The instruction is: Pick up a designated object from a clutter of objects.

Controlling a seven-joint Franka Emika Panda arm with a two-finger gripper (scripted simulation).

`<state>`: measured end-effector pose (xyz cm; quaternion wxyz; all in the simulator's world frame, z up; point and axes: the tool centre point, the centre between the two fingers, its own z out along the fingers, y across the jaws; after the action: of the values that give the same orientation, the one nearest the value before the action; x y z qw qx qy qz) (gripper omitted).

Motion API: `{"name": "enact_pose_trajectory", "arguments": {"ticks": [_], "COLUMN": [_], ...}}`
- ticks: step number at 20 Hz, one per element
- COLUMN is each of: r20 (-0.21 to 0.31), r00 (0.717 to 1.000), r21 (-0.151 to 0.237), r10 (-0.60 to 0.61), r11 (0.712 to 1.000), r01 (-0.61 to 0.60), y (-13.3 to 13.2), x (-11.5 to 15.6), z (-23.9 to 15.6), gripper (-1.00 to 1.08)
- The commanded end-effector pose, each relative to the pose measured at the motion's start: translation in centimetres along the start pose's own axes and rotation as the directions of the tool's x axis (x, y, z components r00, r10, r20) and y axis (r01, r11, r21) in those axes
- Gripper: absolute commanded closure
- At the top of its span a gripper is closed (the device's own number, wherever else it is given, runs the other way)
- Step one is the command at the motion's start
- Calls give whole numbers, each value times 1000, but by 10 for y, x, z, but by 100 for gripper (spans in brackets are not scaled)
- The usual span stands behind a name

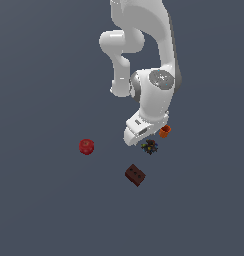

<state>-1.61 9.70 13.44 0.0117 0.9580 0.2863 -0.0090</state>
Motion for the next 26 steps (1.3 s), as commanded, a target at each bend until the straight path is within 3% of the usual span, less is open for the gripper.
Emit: {"name": "enact_pose_trajectory", "arguments": {"ticks": [1, 11, 19, 26], "r20": [-8, -26, -26, -27], "r00": [997, 971, 970, 969], "r21": [2, 10, 11, 11], "r10": [-77, -238, -242, -245], "r11": [997, 971, 970, 969], "r01": [77, 238, 242, 246], "y": [-16, -53, -54, -56], "x": [3, 5, 4, 4], "z": [17, 52, 57, 86], "gripper": [-92, -92, -92, -92]}}
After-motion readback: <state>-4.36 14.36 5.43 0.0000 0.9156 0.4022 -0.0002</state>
